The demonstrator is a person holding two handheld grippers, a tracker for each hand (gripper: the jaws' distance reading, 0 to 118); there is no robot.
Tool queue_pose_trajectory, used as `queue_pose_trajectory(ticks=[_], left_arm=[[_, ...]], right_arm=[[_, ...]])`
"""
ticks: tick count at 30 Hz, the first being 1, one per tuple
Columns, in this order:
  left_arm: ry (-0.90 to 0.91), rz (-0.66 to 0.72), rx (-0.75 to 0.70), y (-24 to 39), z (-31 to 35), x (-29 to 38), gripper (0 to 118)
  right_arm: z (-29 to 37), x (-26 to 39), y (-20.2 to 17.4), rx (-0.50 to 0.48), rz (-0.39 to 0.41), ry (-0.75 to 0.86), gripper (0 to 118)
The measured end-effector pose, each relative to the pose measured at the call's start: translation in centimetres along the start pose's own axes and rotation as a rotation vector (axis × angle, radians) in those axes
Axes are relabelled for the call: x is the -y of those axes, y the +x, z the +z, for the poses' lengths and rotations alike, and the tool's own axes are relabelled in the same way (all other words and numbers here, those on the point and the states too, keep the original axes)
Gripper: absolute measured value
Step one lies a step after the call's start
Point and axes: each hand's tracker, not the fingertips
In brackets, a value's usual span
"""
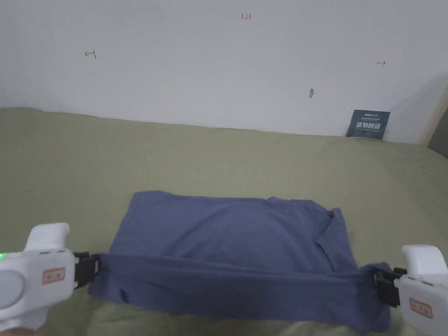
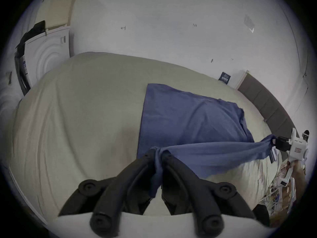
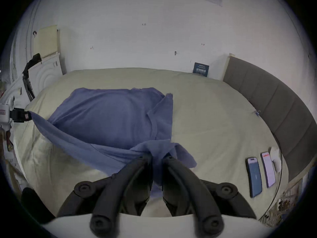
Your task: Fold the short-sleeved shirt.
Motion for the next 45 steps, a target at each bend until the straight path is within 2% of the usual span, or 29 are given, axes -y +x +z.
queue_pose_trajectory(ticks=[5,11,12,13,15,16,18,20,23,24,25,26,27,28,30,32,35,41,42,44,45], left_arm=[[-0.128,-0.045,-0.036,0.0,-5.3,-2.7,8],[-0.16,-0.014,-0.048,-0.7,-8.6,-3.2,8],[-0.163,-0.011,-0.049,-0.8,-8.8,-3.1,8],[-0.164,-0.01,-0.057,-0.8,-9.0,-3.1,23],[-0.168,0.004,-0.099,-1.1,-8.9,-3.1,72],[-0.167,0.019,-0.099,-1.6,-8.5,-3.0,78],[-0.133,0.073,-0.049,-2.1,-6.8,-2.8,78],[-0.095,0.08,-0.067,-1.9,-4.0,-2.0,78],[-0.02,-0.014,-0.085,-0.6,-0.3,0.1,75],[-0.004,-0.052,-0.094,0.0,0.6,1.1,70],[0.027,-0.086,-0.115,0.7,1.6,2.3,53],[0.046,-0.115,-0.121,1.3,2.4,3.4,32],[0.04,-0.127,-0.12,1.8,2.8,4.3,10],[0.041,-0.132,-0.12,1.6,2.5,5.3,0],[0.042,-0.13,-0.117,2.2,2.8,7.1,0],[-0.005,-0.116,-0.059,2.0,2.5,8.3,0],[-0.018,-0.111,-0.059,1.7,2.5,9.3,0],[-0.04,-0.016,-0.058,-0.6,0.8,6.7,0],[-0.046,-0.004,-0.057,-1.1,0.1,5.9,7],[-0.055,0.043,-0.093,-1.6,-1.2,4.3,64],[-0.064,0.057,-0.073,-1.9,-1.9,3.6,85]], right_arm=[[-5.4,-1.9,0.9,-0.002,-0.031,-0.051,13],[-9.7,-1.7,1.4,-0.006,-0.047,-0.116,17],[-10.0,-1.7,1.4,0.002,-0.051,-0.112,23],[-10.2,-1.8,1.5,0.009,-0.066,-0.111,40],[-10.1,-1.8,1.9,0.023,-0.101,-0.125,88],[-9.7,-1.9,2.1,0.027,-0.124,-0.138,103],[-7.8,-1.8,2.5,-0.013,-0.174,-0.07,98],[-5.2,-1.7,2.4,-0.026,-0.19,-0.02,99],[-1.5,-0.7,1.4,-0.01,-0.171,-0.011,95],[-0.6,-0.2,1.0,-0.007,-0.155,-0.021,85],[0.3,0.5,0.4,0.005,-0.143,-0.038,60],[1.0,1.2,-0.2,0.022,-0.137,-0.054,32],[1.3,1.7,-0.8,0.038,-0.141,-0.073,10],[1.5,2.5,-1.3,0.049,-0.135,-0.085,9],[2.0,4.3,-2.4,0.069,-0.124,-0.074,7],[1.8,5.4,-2.9,0.065,-0.124,-0.094,7],[2.0,6.3,-3.1,0.043,-0.133,-0.11,7],[1.8,6.4,-3.0,0.028,-0.126,-0.115,7],[1.7,6.3,-3.0,0.028,-0.123,-0.112,7],[1.5,6.1,-2.7,0.017,-0.122,-0.106,7],[1.3,6.0,-2.6,0.013,-0.125,-0.109,7]])
